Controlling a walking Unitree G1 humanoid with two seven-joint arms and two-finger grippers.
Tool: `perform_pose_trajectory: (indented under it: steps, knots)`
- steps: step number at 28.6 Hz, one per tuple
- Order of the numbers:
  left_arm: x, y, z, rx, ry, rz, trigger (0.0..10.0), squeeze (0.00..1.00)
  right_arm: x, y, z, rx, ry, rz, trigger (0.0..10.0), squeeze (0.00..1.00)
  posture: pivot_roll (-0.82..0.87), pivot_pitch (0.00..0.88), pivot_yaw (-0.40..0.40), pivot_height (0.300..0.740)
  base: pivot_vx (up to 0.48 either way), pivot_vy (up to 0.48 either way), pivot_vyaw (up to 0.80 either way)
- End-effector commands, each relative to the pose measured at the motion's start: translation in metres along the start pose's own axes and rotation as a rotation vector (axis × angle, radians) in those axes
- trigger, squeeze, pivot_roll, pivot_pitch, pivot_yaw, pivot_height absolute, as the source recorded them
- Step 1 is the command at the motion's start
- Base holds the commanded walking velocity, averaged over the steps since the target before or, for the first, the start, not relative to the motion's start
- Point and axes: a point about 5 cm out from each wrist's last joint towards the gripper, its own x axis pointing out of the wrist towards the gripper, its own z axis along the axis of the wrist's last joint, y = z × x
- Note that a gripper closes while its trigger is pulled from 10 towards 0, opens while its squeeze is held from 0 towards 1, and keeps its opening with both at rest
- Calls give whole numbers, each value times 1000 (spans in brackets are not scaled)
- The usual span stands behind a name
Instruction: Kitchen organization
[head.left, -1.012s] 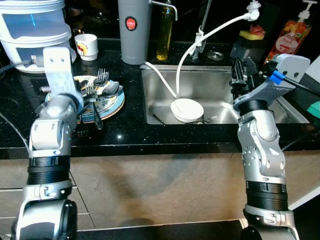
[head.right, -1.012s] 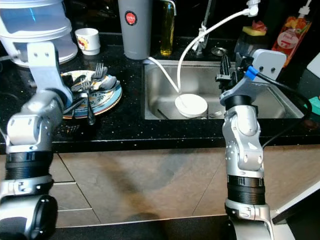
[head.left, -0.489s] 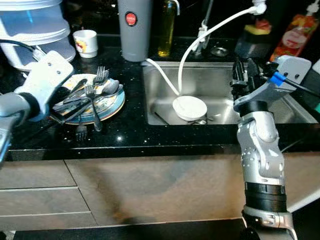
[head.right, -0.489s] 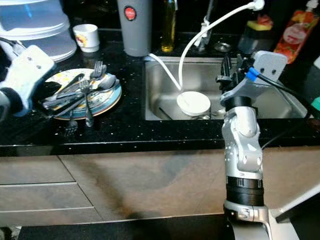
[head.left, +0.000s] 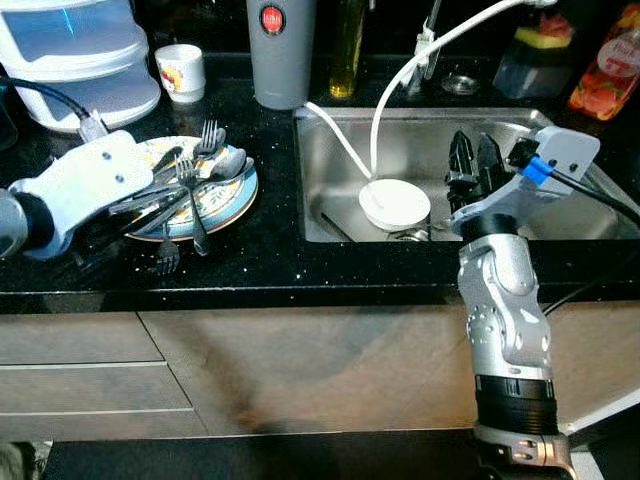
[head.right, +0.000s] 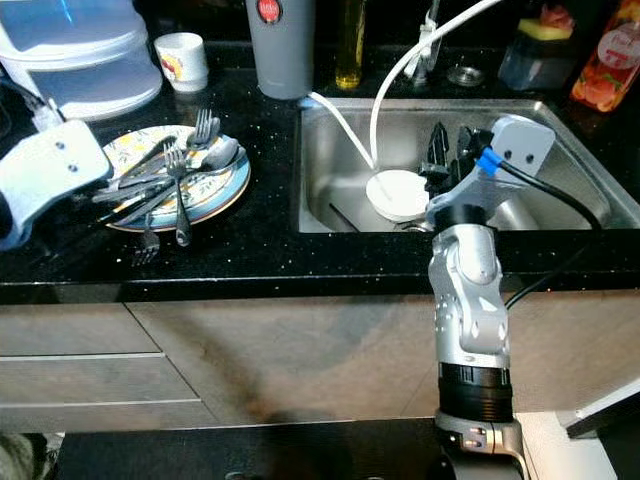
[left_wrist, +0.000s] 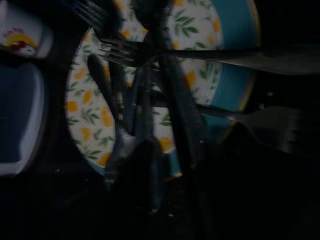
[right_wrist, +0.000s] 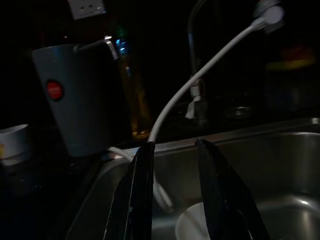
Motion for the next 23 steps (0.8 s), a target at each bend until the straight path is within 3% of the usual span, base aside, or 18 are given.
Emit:
perform_pose_trajectory:
  steps: [1,2,3,13,20,21,23]
  knots:
    - [-9,3,-2,22,36,-6,10000,1000,-1,2,-3,16,5,1,10000,0,221,135,6,740,0,0,0]
    - [-10,3,-3,23,45,-2,10000,1000,-1,2,-3,22,6,1,10000,0,221,135,6,740,0,0,0]
    - [-11,2,-6,19,56,1,10000,0,-1,4,-4,27,9,3,10000,0,227,134,2,740,0,0,0]
    - [-11,-2,-16,-24,102,3,10000,0,4,6,-6,40,7,10,10000,0,242,127,-1,740,0,0,0]
    - [3,-12,-33,-23,167,8,10000,0,4,1,-3,30,-7,1,10000,0,207,118,-3,740,0,0,0]
    - [10,-16,-38,-17,186,17,0,0,4,-1,0,20,-11,-4,10000,0,193,124,-20,740,0,0,0]
    - [14,-17,-37,-30,172,40,0,0,4,-2,1,11,-9,3,10000,0,189,124,-23,740,0,0,0]
